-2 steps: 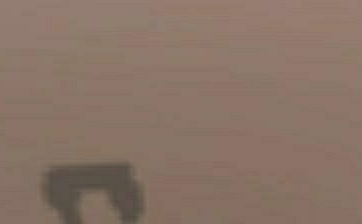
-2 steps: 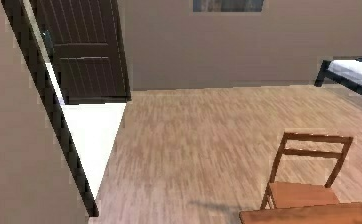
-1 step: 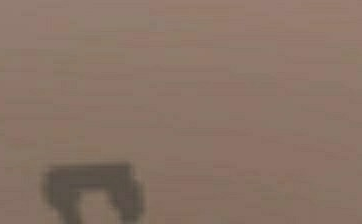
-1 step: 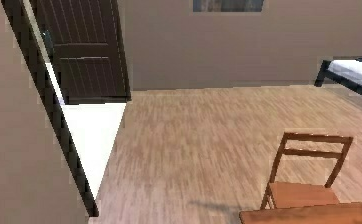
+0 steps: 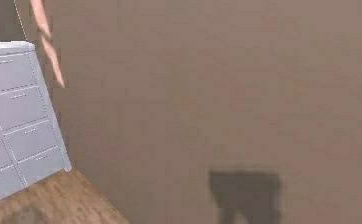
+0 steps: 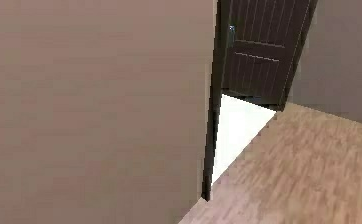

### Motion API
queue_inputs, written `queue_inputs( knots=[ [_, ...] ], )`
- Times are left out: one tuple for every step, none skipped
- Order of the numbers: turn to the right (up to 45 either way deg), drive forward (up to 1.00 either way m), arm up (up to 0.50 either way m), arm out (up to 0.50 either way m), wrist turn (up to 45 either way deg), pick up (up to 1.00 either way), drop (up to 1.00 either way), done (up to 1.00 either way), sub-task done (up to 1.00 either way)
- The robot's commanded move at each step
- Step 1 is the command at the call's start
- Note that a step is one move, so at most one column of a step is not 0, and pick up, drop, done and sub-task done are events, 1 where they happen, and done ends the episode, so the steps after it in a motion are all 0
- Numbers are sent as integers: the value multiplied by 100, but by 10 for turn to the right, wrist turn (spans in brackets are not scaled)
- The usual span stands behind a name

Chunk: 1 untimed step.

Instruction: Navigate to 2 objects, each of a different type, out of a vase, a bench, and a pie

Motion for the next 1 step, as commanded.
queue_inputs(
  knots=[
    [-450,0,0,0,0,0,0,0,0]
  ],
)
